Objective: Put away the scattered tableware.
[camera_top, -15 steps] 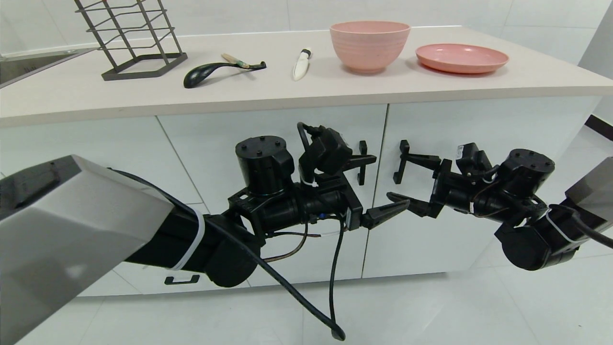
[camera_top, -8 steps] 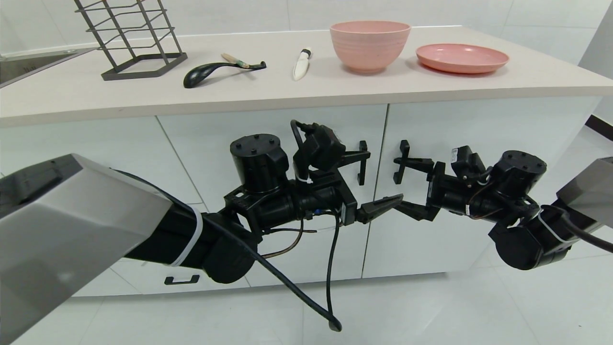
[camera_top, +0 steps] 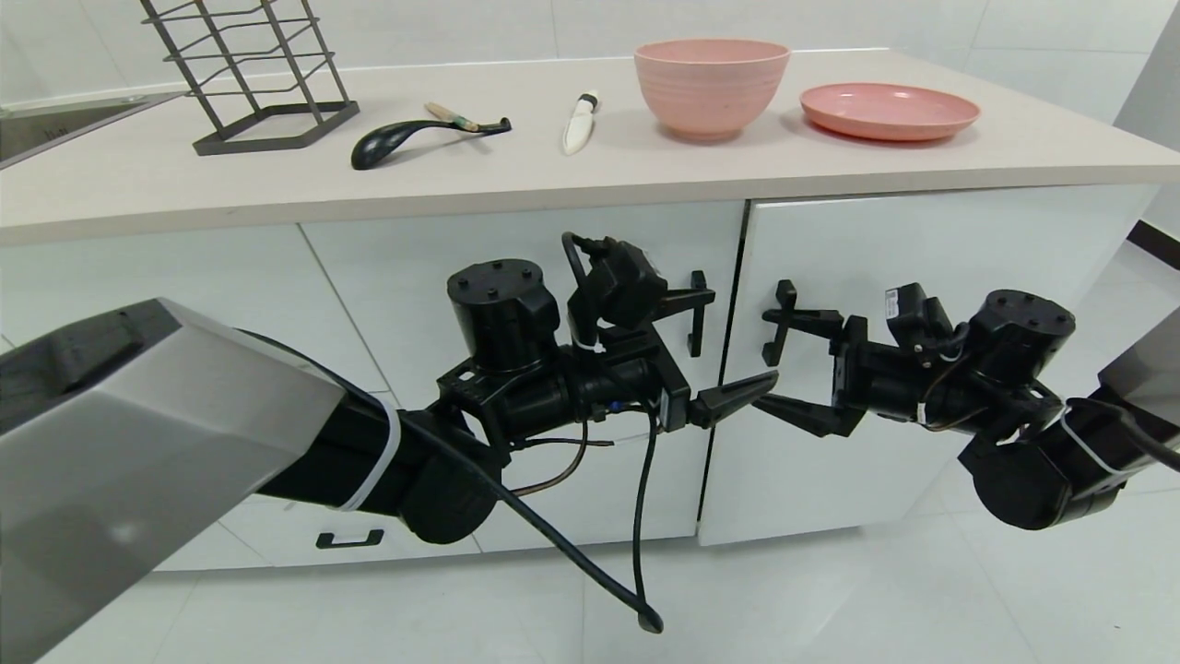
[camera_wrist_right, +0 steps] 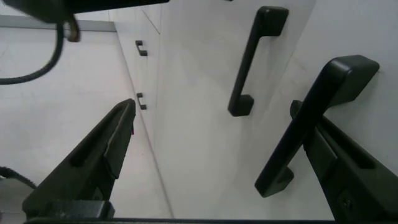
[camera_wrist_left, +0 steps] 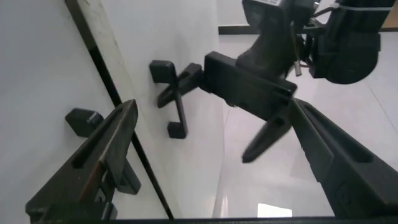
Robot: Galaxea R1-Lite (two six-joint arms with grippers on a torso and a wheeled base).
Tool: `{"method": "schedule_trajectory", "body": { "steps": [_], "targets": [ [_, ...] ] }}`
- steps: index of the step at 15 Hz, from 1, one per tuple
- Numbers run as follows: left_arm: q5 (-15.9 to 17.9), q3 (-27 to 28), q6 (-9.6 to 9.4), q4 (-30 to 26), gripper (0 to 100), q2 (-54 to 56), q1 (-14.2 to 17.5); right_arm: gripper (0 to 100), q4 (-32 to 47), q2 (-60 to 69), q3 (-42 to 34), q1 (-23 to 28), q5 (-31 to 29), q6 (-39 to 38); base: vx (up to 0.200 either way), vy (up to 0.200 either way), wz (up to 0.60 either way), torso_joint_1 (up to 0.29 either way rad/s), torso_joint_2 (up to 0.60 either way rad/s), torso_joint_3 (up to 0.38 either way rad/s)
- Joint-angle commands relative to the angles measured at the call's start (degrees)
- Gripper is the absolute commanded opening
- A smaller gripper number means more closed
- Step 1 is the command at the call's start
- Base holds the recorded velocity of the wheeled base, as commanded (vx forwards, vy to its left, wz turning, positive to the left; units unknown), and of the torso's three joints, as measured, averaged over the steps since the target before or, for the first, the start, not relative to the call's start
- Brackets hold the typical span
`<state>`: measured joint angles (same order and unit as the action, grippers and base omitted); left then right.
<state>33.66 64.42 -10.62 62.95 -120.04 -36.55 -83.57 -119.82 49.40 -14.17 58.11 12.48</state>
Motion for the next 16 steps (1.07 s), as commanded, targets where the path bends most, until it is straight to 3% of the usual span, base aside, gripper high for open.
{"method": "schedule_trajectory", "body": {
  "steps": [1,6,9,13,16],
  "targets": [
    [0.0,0.4,0.07,0.0,100,0.2,0.0,100,-0.1,3.4,-3.5,-0.9,0.5,0.3,0.000,0.000,0.00,0.000,0.00,0.000],
    [0.0,2.6,0.25,-0.1,100,-1.3,-1.6,100,-0.1,10.2,-14.6,-1.7,2.1,0.6,0.000,0.000,0.00,0.000,0.00,0.000],
    [-1.3,4.9,3.06,0.0,100,-3.0,-3.2,100,0.0,12.9,-19.4,-1.5,2.4,0.8,0.000,0.000,0.00,0.000,0.00,0.000],
    [-2.1,9.7,4.29,0.3,100,-6.0,-5.5,100,0.1,13.7,-21.5,-1.3,2.2,1.1,0.000,0.000,0.00,0.000,0.00,0.000],
    [-1.9,11.8,6.58,5.4,100,-9.3,-8.7,100,0.2,13.3,-22.9,-1.2,1.9,1.8,0.000,0.000,0.00,0.000,0.00,0.000]
  ]
}}
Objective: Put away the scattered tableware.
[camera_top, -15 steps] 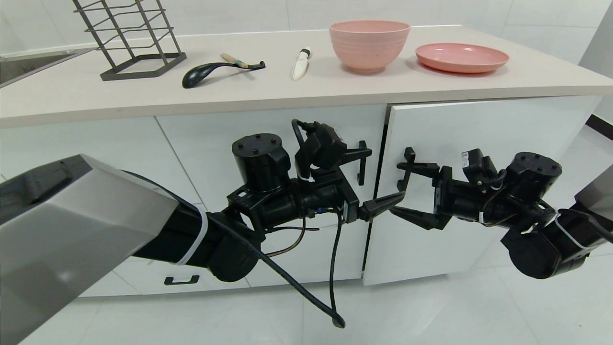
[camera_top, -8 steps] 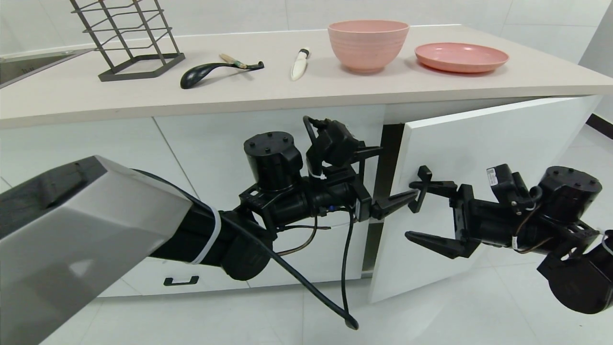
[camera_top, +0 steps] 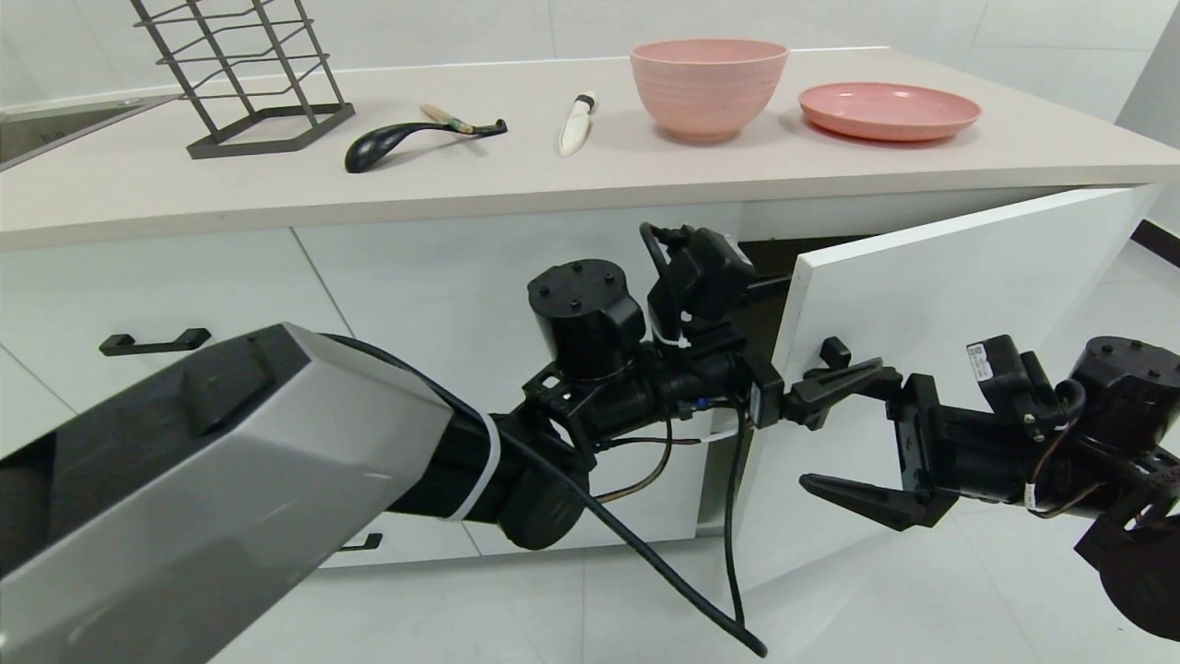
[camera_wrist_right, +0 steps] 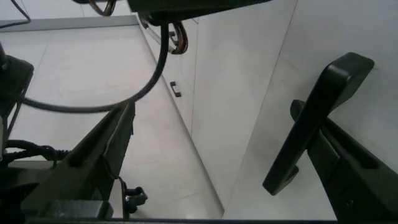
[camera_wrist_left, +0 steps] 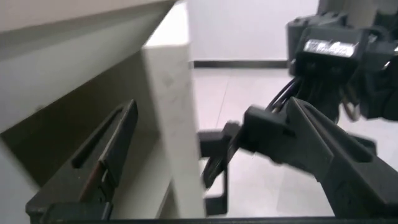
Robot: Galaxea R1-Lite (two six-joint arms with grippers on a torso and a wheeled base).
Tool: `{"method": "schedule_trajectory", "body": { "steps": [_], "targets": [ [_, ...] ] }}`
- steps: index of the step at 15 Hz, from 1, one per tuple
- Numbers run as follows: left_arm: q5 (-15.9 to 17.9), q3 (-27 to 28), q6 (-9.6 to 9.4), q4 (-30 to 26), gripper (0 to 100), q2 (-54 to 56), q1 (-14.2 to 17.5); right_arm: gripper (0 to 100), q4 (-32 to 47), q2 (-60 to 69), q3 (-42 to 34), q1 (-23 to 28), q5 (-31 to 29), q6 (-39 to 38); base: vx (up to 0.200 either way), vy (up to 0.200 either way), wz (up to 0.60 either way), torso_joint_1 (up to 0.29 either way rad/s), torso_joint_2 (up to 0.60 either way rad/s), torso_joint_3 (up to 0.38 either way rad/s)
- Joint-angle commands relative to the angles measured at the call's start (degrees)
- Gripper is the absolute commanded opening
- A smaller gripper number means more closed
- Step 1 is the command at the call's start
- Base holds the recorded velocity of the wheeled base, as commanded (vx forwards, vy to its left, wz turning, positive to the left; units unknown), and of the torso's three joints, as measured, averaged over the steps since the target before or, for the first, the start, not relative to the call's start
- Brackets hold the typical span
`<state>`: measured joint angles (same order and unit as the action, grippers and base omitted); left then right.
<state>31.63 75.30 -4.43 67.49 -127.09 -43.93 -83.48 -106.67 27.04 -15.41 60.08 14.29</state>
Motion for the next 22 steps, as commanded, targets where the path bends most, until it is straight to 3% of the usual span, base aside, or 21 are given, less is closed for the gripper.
{"method": "schedule_trajectory", "body": {
  "steps": [1,6,9,12,18,22],
  "targets": [
    [0.1,1.3,0.91,1.9,100,-3.3,-2.0,100,0.2,0.1,-0.5,0.1,-0.1,0.1,0.000,0.000,0.00,0.000,0.00,0.000],
    [0.0,1.3,1.17,2.2,100,-3.8,-3.4,100,0.2,-1.7,-0.5,3.5,-2.9,0.9,0.000,0.000,0.00,0.000,0.00,0.000],
    [0.0,1.7,3.37,2.2,100,-3.9,-5.7,100,0.2,-3.2,-0.4,6.8,-3.1,0.9,0.000,0.000,0.00,0.000,0.00,0.000],
    [0.0,5.0,3.46,2.1,100,-5.4,-5.9,100,0.2,-4.6,-0.3,8.8,-3.1,1.0,0.000,0.000,0.00,0.000,0.00,0.000],
    [-0.1,5.4,3.46,1.9,100,-5.9,-5.9,100,0.2,-3.5,-0.7,10.0,-3.1,1.2,0.000,0.000,0.00,0.000,0.00,0.000],
    [-3.4,5.4,4.60,1.9,100,-5.7,-6.0,100,0.2,6.5,-8.8,12.2,-4.2,1.3,0.000,0.000,0.00,0.000,0.00,0.000]
  ]
}}
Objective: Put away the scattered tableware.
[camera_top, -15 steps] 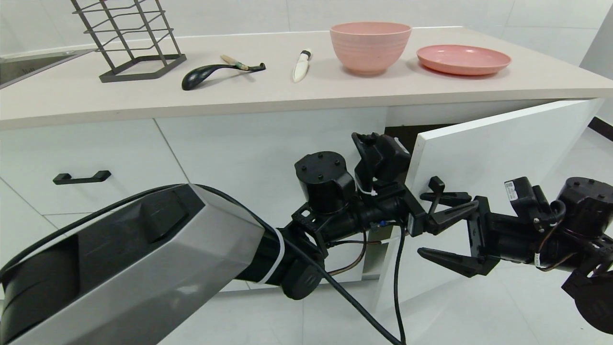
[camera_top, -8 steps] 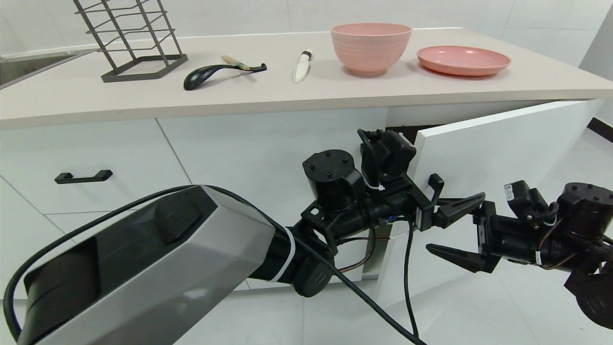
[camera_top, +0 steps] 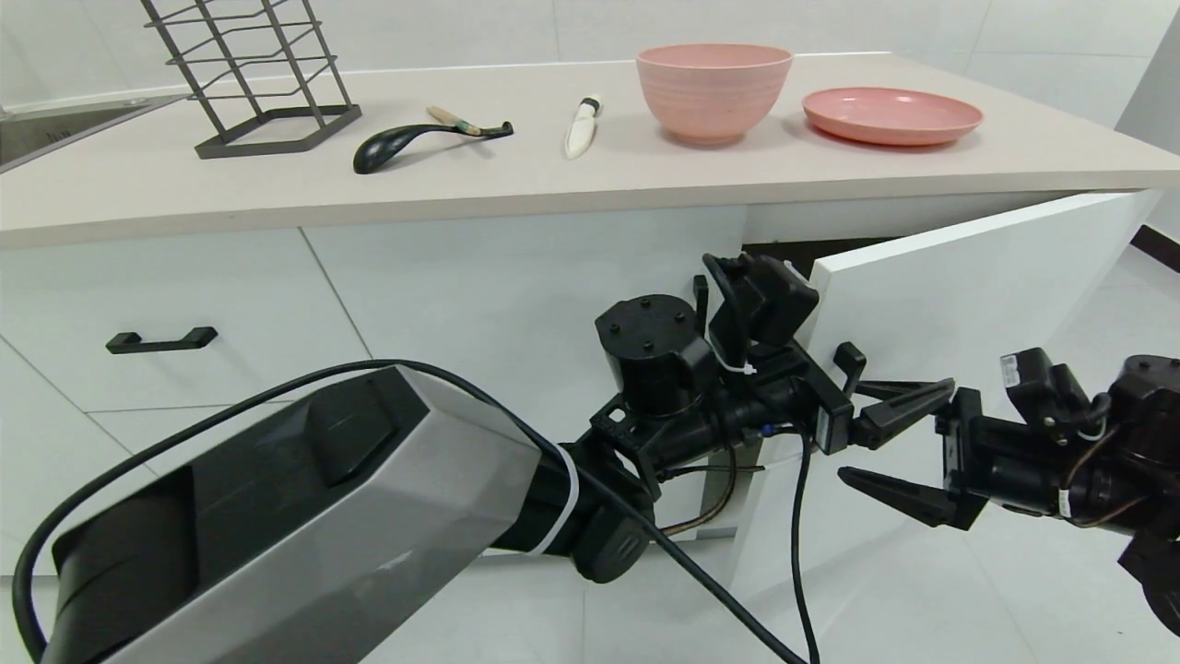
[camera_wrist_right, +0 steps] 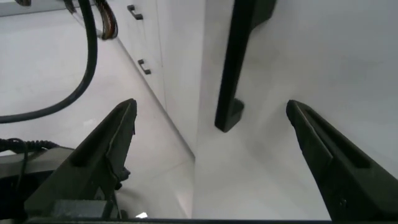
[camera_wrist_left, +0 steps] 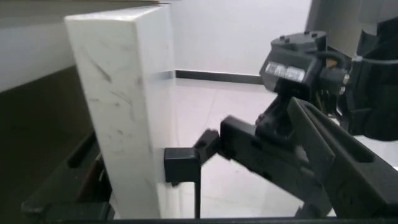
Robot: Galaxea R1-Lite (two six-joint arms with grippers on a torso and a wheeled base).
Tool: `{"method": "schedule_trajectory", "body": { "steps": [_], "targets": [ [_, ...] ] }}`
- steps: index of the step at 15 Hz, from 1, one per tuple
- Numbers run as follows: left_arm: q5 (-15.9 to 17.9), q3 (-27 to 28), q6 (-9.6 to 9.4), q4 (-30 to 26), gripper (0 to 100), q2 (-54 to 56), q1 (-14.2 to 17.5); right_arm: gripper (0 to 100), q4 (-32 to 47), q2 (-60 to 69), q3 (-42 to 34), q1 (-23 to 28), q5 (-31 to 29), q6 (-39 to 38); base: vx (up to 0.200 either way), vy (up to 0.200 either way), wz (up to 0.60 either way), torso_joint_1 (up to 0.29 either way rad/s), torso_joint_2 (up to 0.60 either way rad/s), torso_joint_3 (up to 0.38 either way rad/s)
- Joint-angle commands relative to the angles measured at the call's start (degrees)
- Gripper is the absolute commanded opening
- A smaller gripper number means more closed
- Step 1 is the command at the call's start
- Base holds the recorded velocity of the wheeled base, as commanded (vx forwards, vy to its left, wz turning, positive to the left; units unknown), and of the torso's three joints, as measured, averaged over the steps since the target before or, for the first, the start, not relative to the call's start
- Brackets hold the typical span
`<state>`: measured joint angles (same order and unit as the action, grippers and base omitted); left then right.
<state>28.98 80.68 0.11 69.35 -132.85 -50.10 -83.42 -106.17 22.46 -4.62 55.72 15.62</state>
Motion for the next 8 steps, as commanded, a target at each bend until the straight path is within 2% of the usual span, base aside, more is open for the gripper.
{"method": "schedule_trajectory", "body": {
  "steps": [1,8],
  "targets": [
    [-1.3,0.0,0.68,0.0,100,0.1,0.2,100,0.1,8.2,-6.6,2.4,0.1,-0.1,0.000,0.000,0.00,0.000,0.00,0.000],
    [-1.6,0.1,0.77,-0.2,100,-0.8,0.1,100,1.0,30.3,-22.2,3.1,-1.4,0.8,0.000,0.000,0.00,0.000,0.00,0.000]
  ]
}}
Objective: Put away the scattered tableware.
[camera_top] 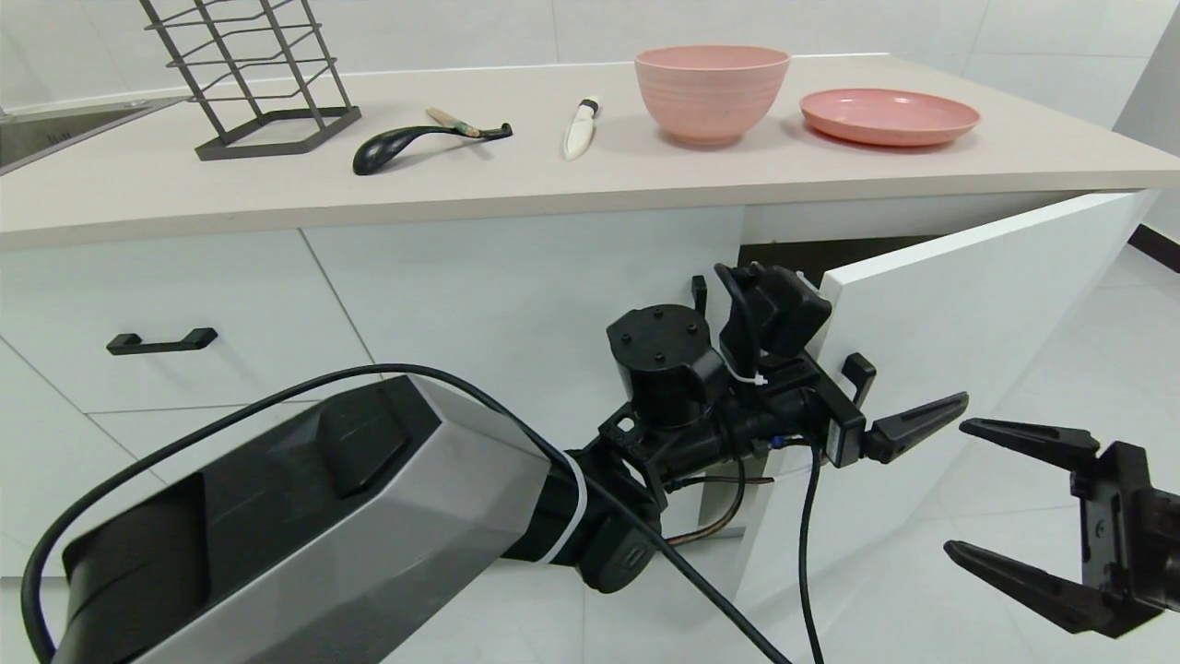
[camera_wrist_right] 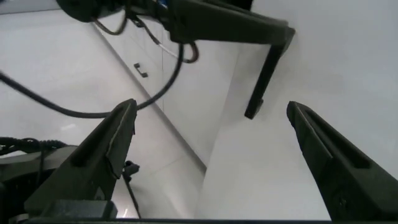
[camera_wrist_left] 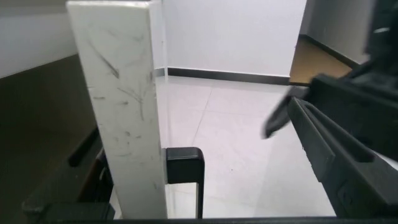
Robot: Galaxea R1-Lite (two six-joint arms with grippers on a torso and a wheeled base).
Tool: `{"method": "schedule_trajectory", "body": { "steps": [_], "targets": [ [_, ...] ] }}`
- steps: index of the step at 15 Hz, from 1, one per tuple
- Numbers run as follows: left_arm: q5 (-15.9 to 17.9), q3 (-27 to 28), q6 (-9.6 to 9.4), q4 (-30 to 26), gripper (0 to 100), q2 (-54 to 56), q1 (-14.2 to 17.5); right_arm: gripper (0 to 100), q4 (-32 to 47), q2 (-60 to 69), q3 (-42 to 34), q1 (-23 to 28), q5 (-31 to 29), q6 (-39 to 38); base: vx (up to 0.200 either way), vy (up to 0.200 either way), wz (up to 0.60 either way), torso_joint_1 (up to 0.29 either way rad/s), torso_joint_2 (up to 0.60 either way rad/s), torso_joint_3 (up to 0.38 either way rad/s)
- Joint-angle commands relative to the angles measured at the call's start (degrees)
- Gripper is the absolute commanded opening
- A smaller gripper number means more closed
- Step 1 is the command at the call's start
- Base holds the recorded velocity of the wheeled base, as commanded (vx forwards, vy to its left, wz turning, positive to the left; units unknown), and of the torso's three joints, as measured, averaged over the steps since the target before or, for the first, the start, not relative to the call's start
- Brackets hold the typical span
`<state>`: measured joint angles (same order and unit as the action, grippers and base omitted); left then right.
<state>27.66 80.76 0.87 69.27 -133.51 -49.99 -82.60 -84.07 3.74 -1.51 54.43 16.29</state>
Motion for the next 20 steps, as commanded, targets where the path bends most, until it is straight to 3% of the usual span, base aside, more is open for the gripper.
{"method": "schedule_trajectory", "body": {
  "steps": [1,6,12,17,20],
  "targets": [
    [-0.2,0.0,0.01,-0.1,100,-0.3,0.0,100,0.7,10.8,-3.7,0.1,-1.3,0.1,0.000,0.000,0.00,0.000,0.00,0.000],
    [-0.3,-0.1,-0.69,-0.1,100,-1.9,0.0,100,3.3,19.1,-3.7,2.6,-6.4,-0.1,0.000,0.000,0.00,0.000,0.00,0.000],
    [-0.2,-0.5,-5.79,-0.1,100,-3.0,-0.4,100,5.2,20.8,-3.7,4.1,-6.5,-0.7,0.000,0.000,0.00,0.000,0.00,0.000],
    [-0.2,-1.8,-5.88,0.0,100,-1.5,-3.6,100,5.7,21.6,-3.7,9.2,-6.6,-1.4,0.000,0.000,0.00,0.000,0.00,0.000],
    [-0.3,-2.7,-5.61,0.0,100,-1.2,-6.2,100,5.8,25.4,-3.7,9.3,-6.6,-1.4,0.000,0.000,0.00,0.000,0.00,0.000]
  ]
}}
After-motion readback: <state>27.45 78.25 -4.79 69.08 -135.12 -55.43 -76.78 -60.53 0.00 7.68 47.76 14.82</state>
